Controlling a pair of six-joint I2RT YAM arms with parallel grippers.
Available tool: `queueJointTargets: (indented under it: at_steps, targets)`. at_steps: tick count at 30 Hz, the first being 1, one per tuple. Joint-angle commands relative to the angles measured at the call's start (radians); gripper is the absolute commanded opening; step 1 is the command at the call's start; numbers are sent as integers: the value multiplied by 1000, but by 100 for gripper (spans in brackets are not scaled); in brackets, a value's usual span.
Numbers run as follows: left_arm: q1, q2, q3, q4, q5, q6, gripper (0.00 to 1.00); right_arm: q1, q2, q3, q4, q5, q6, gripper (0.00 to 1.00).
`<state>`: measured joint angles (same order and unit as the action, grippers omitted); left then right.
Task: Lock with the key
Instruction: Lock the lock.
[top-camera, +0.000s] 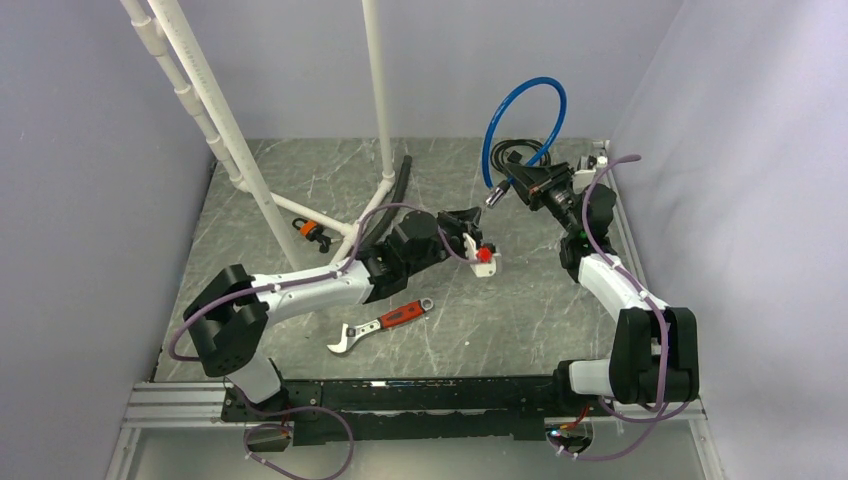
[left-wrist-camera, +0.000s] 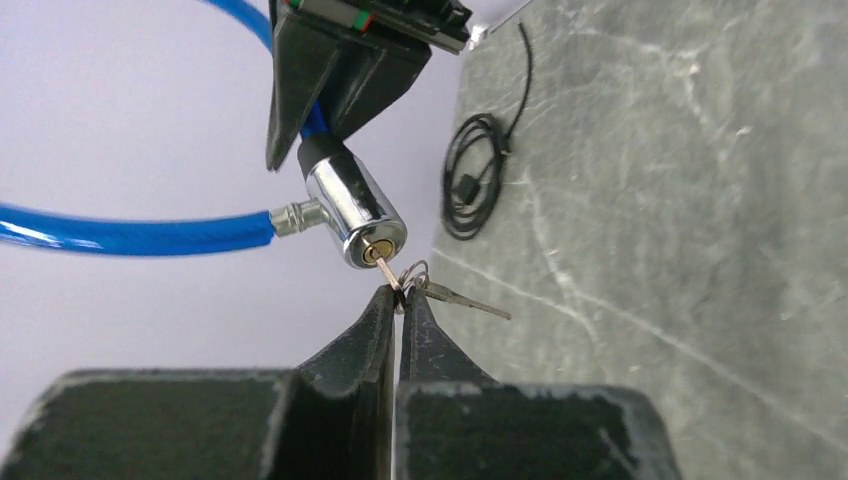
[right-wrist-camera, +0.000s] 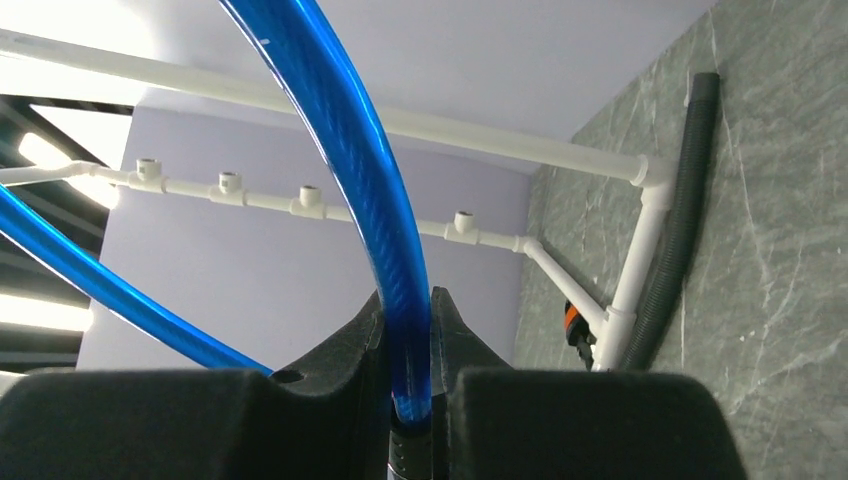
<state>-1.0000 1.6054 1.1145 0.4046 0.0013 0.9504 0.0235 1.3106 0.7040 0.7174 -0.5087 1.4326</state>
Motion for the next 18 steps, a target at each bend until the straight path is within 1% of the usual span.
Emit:
queueJointTargets:
  at_steps: [1, 4, 5, 7, 8, 11, 13, 14, 16, 18]
  targets:
    - [-32, 0, -70, 113, 1, 384, 2, 12, -38, 11, 64, -18, 34, 0]
    - [-35, -1, -111, 139, 2, 486, 4, 13, -32, 13, 76, -20, 34, 0]
    - [-35, -7, -118, 138, 2, 495, 8, 13, -32, 12, 82, -22, 33, 0]
    - [-38, -21, -111, 107, 2, 460, 24, 13, -31, 14, 94, -22, 32, 0]
    - [-37, -33, -102, 74, 2, 426, 33, 13, -30, 14, 101, -23, 31, 0]
    - [-34, -82, -70, -81, 2, 300, 51, 12, -30, 15, 120, -25, 31, 0]
    - [-27, -129, -54, -193, 18, 203, 71, 12, -27, 14, 134, -26, 31, 0]
    - [-19, -155, -47, -252, 49, 146, 75, 12, -27, 13, 140, -27, 31, 0]
    - [18, -223, -23, -389, 161, 10, 78, 12, -27, 12, 148, -27, 31, 0]
    - [93, -267, 9, -482, 283, -176, 79, 12, -28, 11, 162, -27, 27, 0]
